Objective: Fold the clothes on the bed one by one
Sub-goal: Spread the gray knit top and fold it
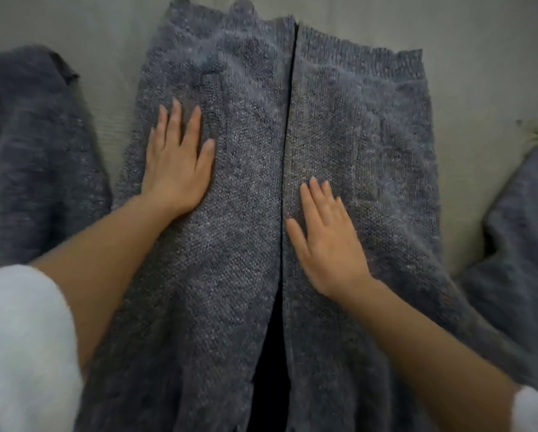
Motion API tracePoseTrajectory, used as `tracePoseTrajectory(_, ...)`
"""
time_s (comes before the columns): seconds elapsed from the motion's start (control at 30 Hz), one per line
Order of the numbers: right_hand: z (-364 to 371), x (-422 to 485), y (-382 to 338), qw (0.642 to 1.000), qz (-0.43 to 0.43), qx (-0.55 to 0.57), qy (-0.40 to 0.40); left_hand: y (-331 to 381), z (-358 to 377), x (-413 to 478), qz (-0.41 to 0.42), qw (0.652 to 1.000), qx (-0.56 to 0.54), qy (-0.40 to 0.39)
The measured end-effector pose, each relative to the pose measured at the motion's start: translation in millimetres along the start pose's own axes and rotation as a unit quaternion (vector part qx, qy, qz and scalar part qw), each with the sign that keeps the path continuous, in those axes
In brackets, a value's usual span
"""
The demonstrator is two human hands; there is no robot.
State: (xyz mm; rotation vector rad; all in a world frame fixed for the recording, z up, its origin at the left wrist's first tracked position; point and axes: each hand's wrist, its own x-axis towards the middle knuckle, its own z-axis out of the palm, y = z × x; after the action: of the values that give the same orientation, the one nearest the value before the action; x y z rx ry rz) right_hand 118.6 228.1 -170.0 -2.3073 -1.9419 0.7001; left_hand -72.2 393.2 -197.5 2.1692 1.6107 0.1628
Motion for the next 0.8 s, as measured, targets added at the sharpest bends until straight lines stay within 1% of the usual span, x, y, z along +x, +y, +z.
tracePoseTrajectory(0.07, 12.6, -36.3, -3.7, 1.0, -0.004, -0.017, -0.007, 4.2, 7.7, -56.0, 0.011, 1.0, -0.008, -0.027)
tracePoseTrajectory(0.13, 28.7, -75.5, -9.1, 0.999, 0.01, -0.025, -0.026, 10.8, 15.6, -128.5, 0.036, 0.998, -0.009, -0.049)
tracePoseTrajectory(0.3, 51.5, -169.1, -25.4, 0.999, 0.02, 0.028, -0.002, 17.5, 26.9, -277.7, 0.104, 0.988, -0.02, -0.113)
tracePoseTrajectory(0.37, 53.5, -199.9, -31.2, 0.998, 0.044, 0.036, 0.027, 15.0, 23.6, -314.2, 0.097, 0.986, -0.015, -0.132)
tracePoseTrajectory(0.4, 54.4, -211.7, -32.8, 0.996, 0.069, 0.03, 0.04, 14.7, 20.6, -324.8, 0.079, 0.988, -0.014, -0.132)
tracePoseTrajectory(0.47, 53.6, -221.7, -34.5, 0.992, 0.126, 0.009, 0.032, 18.8, 14.6, -329.7, 0.04, 0.993, -0.019, -0.111)
tracePoseTrajectory(0.5, 52.4, -222.1, -35.0, 0.99, 0.14, 0.018, 0.025, 24.5, 10.9, -326.8, 0.029, 0.993, -0.028, -0.11)
tracePoseTrajectory(0.53, 49.6, -219.8, -35.6, 0.986, 0.148, 0.067, 0.023, 30.7, 6.9, -322.1, 0.024, 0.992, -0.044, -0.114)
tracePoseTrajectory(0.57, 43.3, -215.8, -38.8, 0.977, 0.148, 0.149, 0.026, 36.7, 2.9, -316.9, 0.027, 0.991, -0.063, -0.117)
tracePoseTrajectory(0.6, 36.7, -211.6, -42.5, 0.964, 0.133, 0.226, 0.036, 41.3, -0.8, -313.1, 0.041, 0.989, -0.083, -0.117)
tracePoseTrajectory(0.63, 31.5, -209.0, -45.4, 0.959, 0.112, 0.256, 0.039, 44.3, -3.9, -311.7, 0.065, 0.987, -0.093, -0.117)
tracePoseTrajectory(0.67, 28.9, -208.0, -46.9, 0.967, 0.085, 0.237, 0.02, 45.2, -5.6, -313.3, 0.087, 0.985, -0.083, -0.121)
tracePoseTrajectory(0.73, 30.8, -215.7, -46.2, 0.991, 0.054, 0.109, -0.061, 40.7, -5.6, -323.9, 0.109, 0.981, -0.027, -0.16)
tracePoseTrajectory(0.77, 33.7, -223.8, -43.7, 0.993, 0.05, 0.063, -0.084, 35.1, -4.4, -332.8, 0.111, 0.977, -0.017, -0.18)
tracePoseTrajectory(0.8, 36.0, -234.8, -41.7, 0.995, 0.043, 0.046, -0.072, 28.5, -4.1, -342.9, 0.111, 0.975, -0.041, -0.188)
